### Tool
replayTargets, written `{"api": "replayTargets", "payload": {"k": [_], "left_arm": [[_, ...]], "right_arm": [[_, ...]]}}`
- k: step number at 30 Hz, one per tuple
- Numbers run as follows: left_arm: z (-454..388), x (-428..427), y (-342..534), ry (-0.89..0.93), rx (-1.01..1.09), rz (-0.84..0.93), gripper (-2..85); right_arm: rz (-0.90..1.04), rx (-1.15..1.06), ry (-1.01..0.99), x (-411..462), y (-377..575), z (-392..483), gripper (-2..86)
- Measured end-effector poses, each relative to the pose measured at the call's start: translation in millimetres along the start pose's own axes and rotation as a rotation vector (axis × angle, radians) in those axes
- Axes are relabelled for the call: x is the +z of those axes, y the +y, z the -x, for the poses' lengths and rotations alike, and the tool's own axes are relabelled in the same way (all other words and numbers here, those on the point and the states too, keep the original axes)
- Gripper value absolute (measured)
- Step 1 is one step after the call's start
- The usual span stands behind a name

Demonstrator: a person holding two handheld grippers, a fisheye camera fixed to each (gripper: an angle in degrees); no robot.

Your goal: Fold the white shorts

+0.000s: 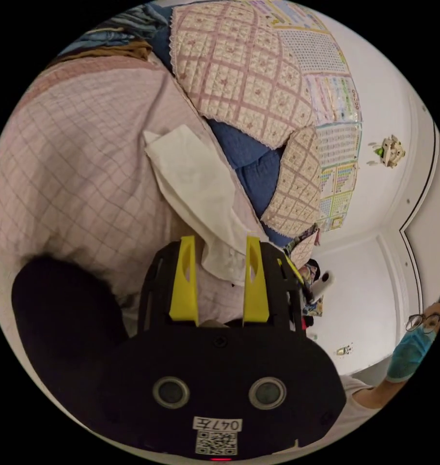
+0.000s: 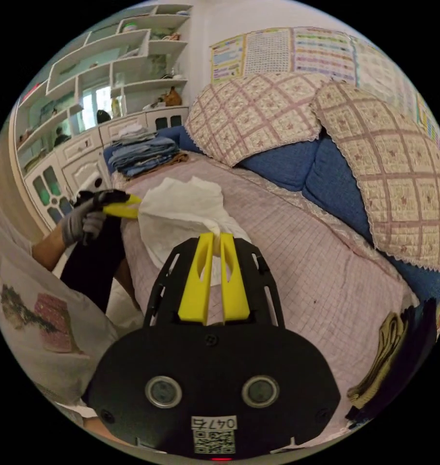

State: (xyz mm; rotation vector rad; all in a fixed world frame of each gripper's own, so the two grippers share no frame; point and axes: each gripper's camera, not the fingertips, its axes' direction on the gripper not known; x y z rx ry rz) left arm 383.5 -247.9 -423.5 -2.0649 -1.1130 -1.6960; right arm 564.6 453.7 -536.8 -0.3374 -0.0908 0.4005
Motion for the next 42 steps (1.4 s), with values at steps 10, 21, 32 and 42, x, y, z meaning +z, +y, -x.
{"api": "replayTargets", "payload": {"k": [10, 21, 32, 42], "left_arm": [[-28.6, 58.9, 17.4, -0.096, 0.159, 0.123, 13.4], [-24.7, 68.3, 30.9, -0.026, 0.146, 0.124, 13.7], [-40.4, 37.0, -11.6, 0.063, 0.239, 0.028, 0.3], [-104.9, 52.2, -101.5, -0.037, 0.399, 0.163, 6.0]], "right_arm": [[0.211, -0.316, 0.012, 12.4, -22.4, 11.0, 0.9], [0.263, -0.412, 0.061, 9.1, -22.9, -27.2, 0.9], [-0.261, 0.377, -0.53, -131.8, -57.4, -238.3, -0.5], [-0.343, 0.969, -0.167, -230.0, 134.7, -316.3, -0.5]]}}
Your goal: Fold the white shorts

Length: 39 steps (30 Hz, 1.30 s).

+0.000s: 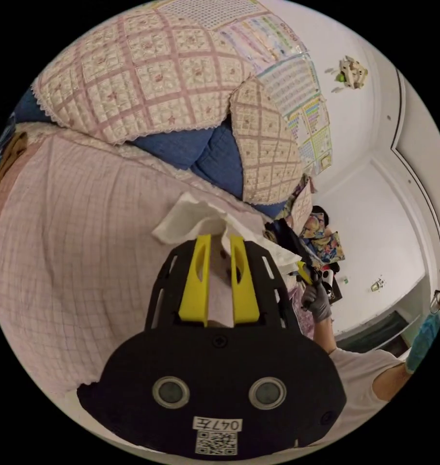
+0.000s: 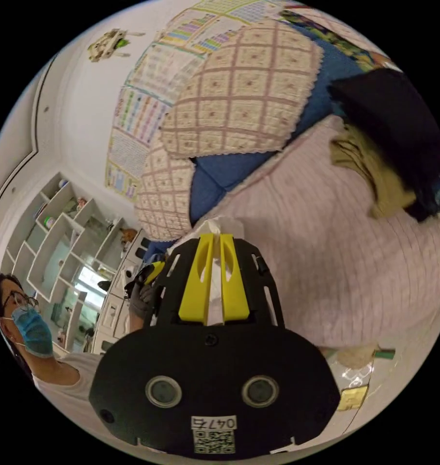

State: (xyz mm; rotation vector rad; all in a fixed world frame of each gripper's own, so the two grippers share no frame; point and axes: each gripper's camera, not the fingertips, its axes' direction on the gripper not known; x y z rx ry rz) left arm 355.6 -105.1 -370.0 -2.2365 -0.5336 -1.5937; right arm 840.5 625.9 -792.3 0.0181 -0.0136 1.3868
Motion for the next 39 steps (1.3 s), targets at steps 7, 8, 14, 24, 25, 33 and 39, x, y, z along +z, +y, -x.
{"api": "replayTargets", "payload": {"k": [7, 8, 14, 24, 25, 33, 39], "left_arm": [[-17.7, 73.0, 99.6, 0.148, 0.045, 0.257, 8.5], [-25.4, 83.3, 107.4, 0.126, 0.056, 0.257, 9.3], [-31.6, 120.9, 105.6, 0.094, 0.057, 0.29, 10.6], [-4.5, 59.1, 114.8, 0.361, 0.14, 0.212, 3.5], [-3.5, 28.3, 110.8, 0.436, 0.192, 0.161, 3.3], [-72.3, -242.5, 93.8, 0.494, 0.524, -0.366, 3.0], [-74.0, -287.1, 136.8, 0.3, 0.509, -0.355, 2.2]], "right_arm": [[0.068, -0.041, 0.219, -5.9, -20.2, -32.8, -0.2], [0.078, -0.063, 0.228, -5.3, -22.5, -30.0, -0.1], [0.199, -0.312, 0.41, 4.1, -41.7, 4.9, 2.4], [0.504, -0.607, 0.352, 29.3, -61.8, 79.9, 0.2], [0.528, -0.659, 0.228, 23.9, -61.3, 103.8, 0.2], [-0.006, -0.506, -0.319, -72.5, -78.0, 187.5, -0.7], [0.163, -0.612, -0.086, -70.1, -48.2, 219.2, -0.7]]}}
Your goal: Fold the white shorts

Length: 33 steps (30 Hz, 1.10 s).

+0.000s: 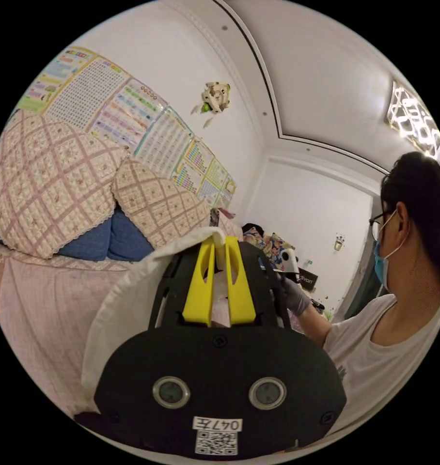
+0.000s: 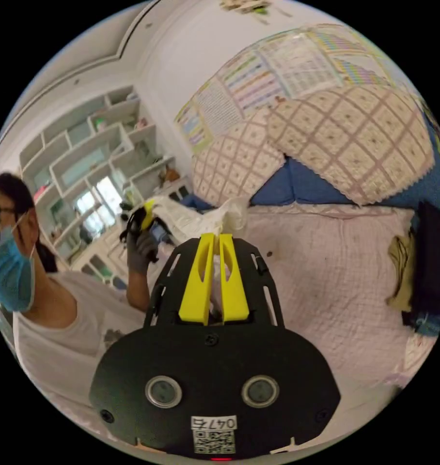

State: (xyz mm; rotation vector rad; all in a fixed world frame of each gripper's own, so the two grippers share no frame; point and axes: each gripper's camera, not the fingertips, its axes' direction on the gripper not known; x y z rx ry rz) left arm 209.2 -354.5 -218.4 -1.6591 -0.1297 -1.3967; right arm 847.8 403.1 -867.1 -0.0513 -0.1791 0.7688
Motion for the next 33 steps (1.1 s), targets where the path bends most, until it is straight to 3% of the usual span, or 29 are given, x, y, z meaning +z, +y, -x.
{"api": "replayTargets", "payload": {"k": [4, 6, 8, 9, 11, 14, 17, 19, 23, 27, 33], "left_arm": [[-18.7, -73.8, 8.8, 0.1, 0.017, -0.148, 2.2], [-26.9, -96.7, 3.5, 0.164, 0.046, -0.173, 2.2], [-17.4, -98.7, -6.0, 0.132, 0.007, -0.085, 2.1], [-12.5, -89.8, -8.6, 0.102, 0.001, -0.025, 2.1], [22.3, -52.4, -8.0, -0.076, -0.095, 0.133, 1.9], [86.4, -25.5, -29.5, -0.109, -0.207, 0.182, 1.8], [121.0, -8.9, -101.9, -0.166, -0.145, 0.179, 2.0], [113.0, -7.6, -147.6, -0.161, -0.069, 0.166, 2.3], [80.1, -14.4, -195.9, -0.243, 0.029, 0.237, 3.1], [99.5, -5.5, -153.0, -0.286, -0.086, 0.383, 3.6], [164.2, 11.3, 24.2, -0.265, -0.522, 0.529, 3.9]], "right_arm": [[-0.01, -0.269, -0.275, -18.8, -8.3, 64.1, -0.4], [-0.049, -0.285, -0.231, -27.7, -11.6, 69.9, -0.4], [-0.028, -0.192, 0.006, -21.0, -14.6, 56.9, -0.4], [0.079, -0.17, 0.118, -0.1, -16.7, 48.1, -0.5], [0.244, -0.21, 0.041, 35.9, -19.1, 44.4, -0.5], [0.277, -0.232, -0.032, 73.9, -41.8, 24.2, -0.4], [0.178, -0.1, 0.134, 92.8, -91.1, -34.5, -0.6], [0.007, -0.079, 0.085, 81.6, -115.1, -46.4, -0.5], [-0.085, -0.147, 0.063, 77.9, -110.7, -42.8, 0.0], [0.103, -0.131, 0.125, 133.6, -58.4, -67.8, 0.2], [0.467, 0.008, 0.153, 229.9, 60.1, -133.2, 0.2]]}}
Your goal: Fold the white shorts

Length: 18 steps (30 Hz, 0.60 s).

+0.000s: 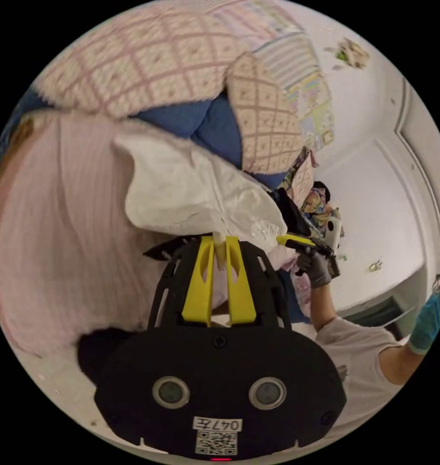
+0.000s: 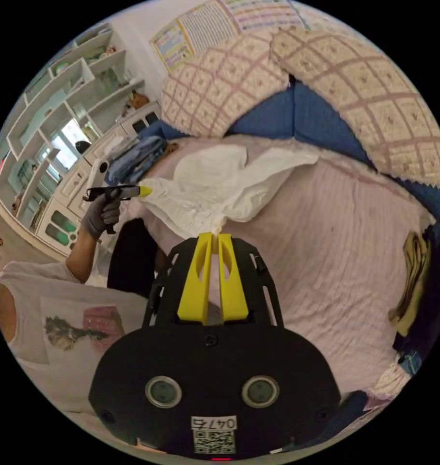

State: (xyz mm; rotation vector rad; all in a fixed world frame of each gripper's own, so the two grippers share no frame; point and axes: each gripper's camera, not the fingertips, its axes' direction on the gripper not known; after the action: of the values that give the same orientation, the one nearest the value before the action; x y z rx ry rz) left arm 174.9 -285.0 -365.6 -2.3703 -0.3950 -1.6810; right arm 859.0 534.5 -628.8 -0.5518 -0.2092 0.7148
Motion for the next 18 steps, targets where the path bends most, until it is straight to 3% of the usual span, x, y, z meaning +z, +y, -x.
{"api": "replayTargets", "payload": {"k": [4, 14, 18], "left_arm": [[33.1, 47.2, 43.5, 0.129, -0.189, 0.031, 4.1], [-33.6, 45.1, 35.8, -0.017, -0.117, 0.084, 5.8], [-54.6, 37.4, 31.9, -0.066, -0.111, 0.072, 8.7]], "right_arm": [[0.127, 0.016, 0.031, 43.6, 28.3, -23.7, 0.3], [0.289, -0.079, -0.063, 93.4, 45.9, -71.7, 4.2], [0.046, 0.078, -0.195, 61.0, 46.2, -143.1, 8.1]]}}
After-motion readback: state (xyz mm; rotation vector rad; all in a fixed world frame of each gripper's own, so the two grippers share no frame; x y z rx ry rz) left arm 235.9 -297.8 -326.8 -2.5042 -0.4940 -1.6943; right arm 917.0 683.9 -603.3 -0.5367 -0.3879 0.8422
